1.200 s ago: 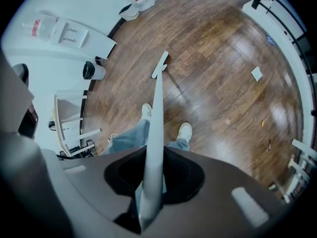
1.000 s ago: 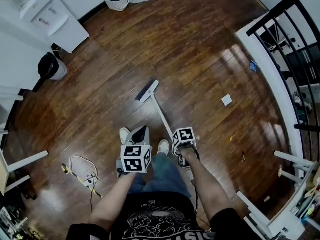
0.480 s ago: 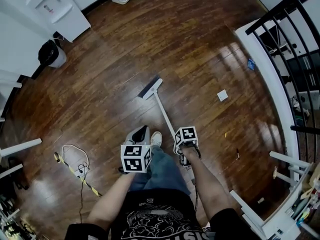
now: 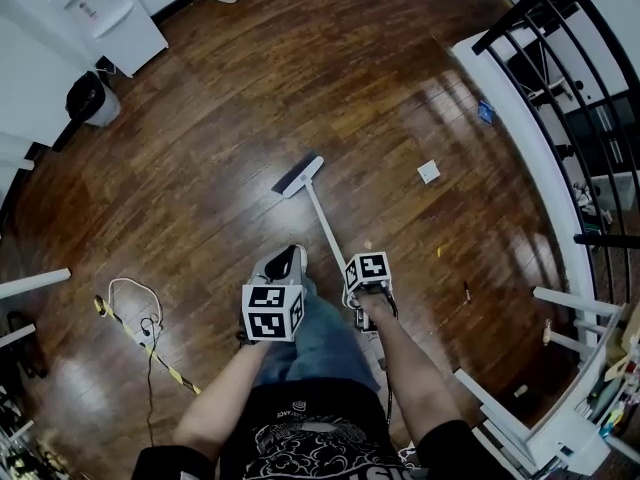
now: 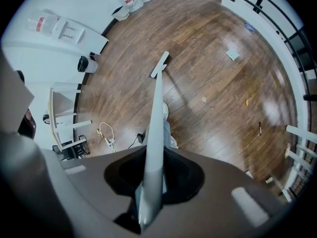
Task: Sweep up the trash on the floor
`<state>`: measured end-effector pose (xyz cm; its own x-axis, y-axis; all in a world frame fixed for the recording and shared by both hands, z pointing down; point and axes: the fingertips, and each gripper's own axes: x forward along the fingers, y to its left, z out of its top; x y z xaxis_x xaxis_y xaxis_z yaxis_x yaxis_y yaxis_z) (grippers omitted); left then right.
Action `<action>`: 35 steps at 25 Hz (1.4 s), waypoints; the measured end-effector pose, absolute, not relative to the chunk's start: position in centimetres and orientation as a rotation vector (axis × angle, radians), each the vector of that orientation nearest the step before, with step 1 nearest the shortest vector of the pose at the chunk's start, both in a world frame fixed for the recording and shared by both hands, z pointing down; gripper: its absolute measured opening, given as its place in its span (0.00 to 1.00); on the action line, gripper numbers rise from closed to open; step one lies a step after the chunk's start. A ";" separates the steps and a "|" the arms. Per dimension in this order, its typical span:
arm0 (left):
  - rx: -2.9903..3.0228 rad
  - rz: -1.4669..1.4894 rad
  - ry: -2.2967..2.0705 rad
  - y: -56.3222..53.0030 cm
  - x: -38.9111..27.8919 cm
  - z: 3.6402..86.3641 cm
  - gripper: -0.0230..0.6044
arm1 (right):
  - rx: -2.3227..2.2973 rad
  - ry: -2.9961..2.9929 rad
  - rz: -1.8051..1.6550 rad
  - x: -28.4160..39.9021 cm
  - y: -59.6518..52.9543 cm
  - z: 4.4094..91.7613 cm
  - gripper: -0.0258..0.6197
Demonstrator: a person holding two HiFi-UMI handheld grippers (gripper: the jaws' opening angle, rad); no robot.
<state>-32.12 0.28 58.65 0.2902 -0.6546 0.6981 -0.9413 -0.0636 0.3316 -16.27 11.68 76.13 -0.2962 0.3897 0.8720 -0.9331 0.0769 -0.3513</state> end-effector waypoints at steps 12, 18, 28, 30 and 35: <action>1.839 0.475 -1.412 8.8 -24.9 57.9 0.04 | 0.698 -1.201 1.493 -9.1 20.1 76.0 0.14; 1.877 0.501 -1.346 11.6 -20.7 58.0 0.04 | 0.717 -1.185 1.493 -5.1 23.8 76.0 0.14; 1.914 0.514 -1.295 13.3 -12.4 58.1 0.04 | 0.731 -1.173 1.504 3.1 27.6 75.7 0.14; 1.919 0.525 -1.292 14.0 -10.1 58.2 0.04 | 0.728 -1.173 1.514 5.0 28.6 75.7 0.14; 1.930 0.543 -1.290 15.3 -4.2 57.9 0.04 | 0.719 -1.175 1.529 10.4 30.4 75.8 0.14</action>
